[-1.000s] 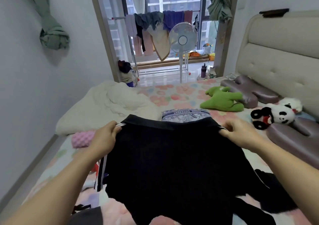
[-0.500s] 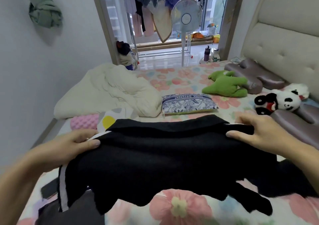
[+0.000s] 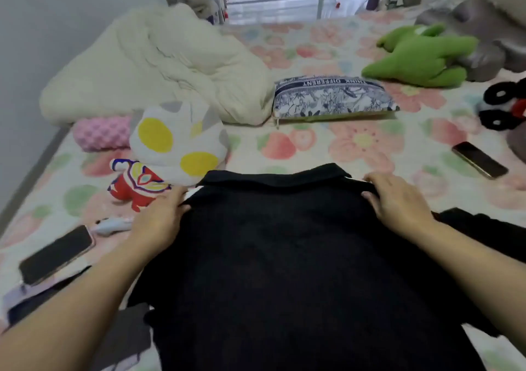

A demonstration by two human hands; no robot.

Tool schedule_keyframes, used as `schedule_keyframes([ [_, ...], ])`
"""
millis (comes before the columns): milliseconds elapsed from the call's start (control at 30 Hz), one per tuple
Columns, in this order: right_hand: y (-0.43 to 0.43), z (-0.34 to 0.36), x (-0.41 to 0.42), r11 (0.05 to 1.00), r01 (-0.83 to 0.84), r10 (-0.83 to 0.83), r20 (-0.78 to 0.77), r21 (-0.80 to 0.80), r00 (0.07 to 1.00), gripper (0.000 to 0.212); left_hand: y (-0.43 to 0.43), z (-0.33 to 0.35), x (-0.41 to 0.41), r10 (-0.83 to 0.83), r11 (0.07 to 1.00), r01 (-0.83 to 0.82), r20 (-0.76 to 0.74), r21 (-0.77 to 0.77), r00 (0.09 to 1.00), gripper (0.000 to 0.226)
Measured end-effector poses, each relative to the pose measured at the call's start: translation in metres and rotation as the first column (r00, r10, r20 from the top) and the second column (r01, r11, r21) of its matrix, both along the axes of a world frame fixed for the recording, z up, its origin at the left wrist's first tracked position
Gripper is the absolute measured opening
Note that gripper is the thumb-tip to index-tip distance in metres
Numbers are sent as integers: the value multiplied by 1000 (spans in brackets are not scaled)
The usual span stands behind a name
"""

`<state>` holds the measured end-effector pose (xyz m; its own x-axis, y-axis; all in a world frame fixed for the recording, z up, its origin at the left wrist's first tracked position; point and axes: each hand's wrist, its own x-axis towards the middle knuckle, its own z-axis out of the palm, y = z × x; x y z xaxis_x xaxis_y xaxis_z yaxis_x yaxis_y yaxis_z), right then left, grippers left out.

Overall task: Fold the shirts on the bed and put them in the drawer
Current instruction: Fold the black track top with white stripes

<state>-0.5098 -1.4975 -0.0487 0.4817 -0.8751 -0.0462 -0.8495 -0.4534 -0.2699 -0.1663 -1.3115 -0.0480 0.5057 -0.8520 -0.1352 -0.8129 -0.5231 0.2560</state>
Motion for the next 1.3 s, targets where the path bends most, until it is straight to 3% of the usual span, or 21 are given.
schedule_keyframes([
  [100,28,-106,13,979,200,-197,-60,45,979,54,11,-113,-28,87,989,-96,78,112,993,62],
  [233,107,-207,21,999,42,-43,46,31,998,52,49,-214,-106,-29,997,27,23,72,999,64],
  [367,137,-251,-7,998,-8,14,-91,65,996,57,87,-254,-140,163,983,-159,-42,86,986,66],
  [467,141,-256,-40,976,213,-209,-83,39,974,63,119,-253,-143,501,853,-515,-148,-80,853,72],
  [533,146,-252,-60,879,459,-455,-61,127,889,70,136,-247,-147,654,714,-695,-271,-85,706,70],
  [600,150,-245,-76,742,606,-616,-63,286,785,67,146,-242,-154,697,657,-754,-366,-19,616,55],
  [667,153,-241,-86,639,613,-680,-32,466,733,50,148,-240,-160,688,647,-762,-456,34,564,40],
  [733,155,-234,-91,607,561,-686,15,563,727,35,148,-237,-159,655,673,-739,-485,26,579,28],
  [867,156,-213,-111,666,508,-625,38,547,780,26,170,-223,-127,618,717,-697,-445,-20,648,26],
  [1033,185,-203,-141,647,503,-524,-146,573,839,35,213,-216,-112,574,813,-559,-389,163,721,38],
  [1133,196,-206,-139,671,507,-454,-242,541,858,52,218,-219,-123,568,823,-529,-304,206,765,64],
  [1233,178,-203,-130,785,489,-406,-281,380,870,71,203,-218,-118,467,883,-467,4,57,884,69],
  [1300,149,-199,-118,828,489,-477,-114,275,871,65,179,-216,-107,473,878,-470,10,-94,881,67],
])
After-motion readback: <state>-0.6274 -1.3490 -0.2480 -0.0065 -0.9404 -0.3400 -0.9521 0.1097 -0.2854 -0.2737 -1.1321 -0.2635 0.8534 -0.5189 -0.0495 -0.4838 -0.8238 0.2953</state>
